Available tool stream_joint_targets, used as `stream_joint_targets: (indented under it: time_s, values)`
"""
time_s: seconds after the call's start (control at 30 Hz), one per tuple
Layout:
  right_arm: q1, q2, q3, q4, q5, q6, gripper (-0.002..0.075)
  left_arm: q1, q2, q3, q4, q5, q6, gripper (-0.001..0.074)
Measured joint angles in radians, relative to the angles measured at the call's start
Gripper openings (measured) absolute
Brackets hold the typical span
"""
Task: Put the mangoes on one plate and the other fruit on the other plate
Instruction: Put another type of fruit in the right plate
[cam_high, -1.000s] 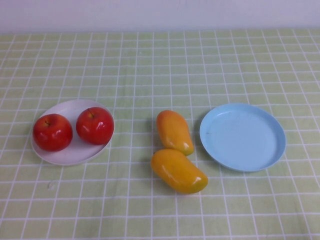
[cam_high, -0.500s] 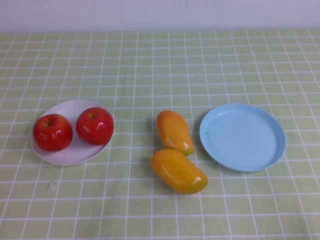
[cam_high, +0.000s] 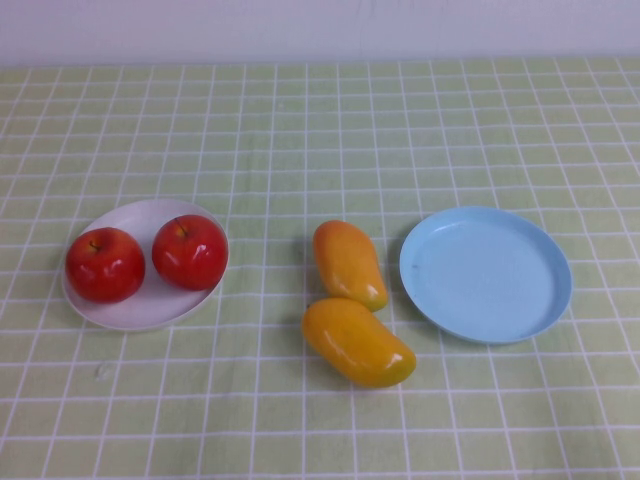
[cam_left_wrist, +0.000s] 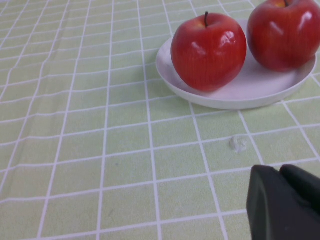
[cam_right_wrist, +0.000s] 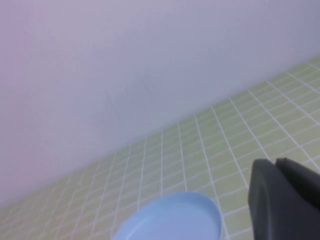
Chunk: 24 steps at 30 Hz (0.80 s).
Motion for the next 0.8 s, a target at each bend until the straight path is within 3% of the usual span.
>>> stream_joint_targets:
  time_s: [0.17, 0.37, 0.63, 0.8]
  values:
    - [0.000, 0.000, 0.000, 0.113, -0.007, 0.000, -0.0016, 0.000, 0.000, 0.000, 0.001, 0.000, 0.000, 0.0004]
    - [0.000, 0.154, -0.154, 0.155, 0.263, 0.000, -0.0017, 0.000, 0.000, 0.000, 0.001, 0.000, 0.000, 0.0004]
    - [0.000, 0.629, -0.552, -0.050, 0.821, -0.002, -0.0016, 0.000, 0.000, 0.000, 0.001, 0.000, 0.000, 0.0004]
    - [0.000, 0.844, -0.699, -0.193, 0.960, -0.009, -0.0016, 0.000, 0.000, 0.000, 0.001, 0.000, 0.000, 0.0004]
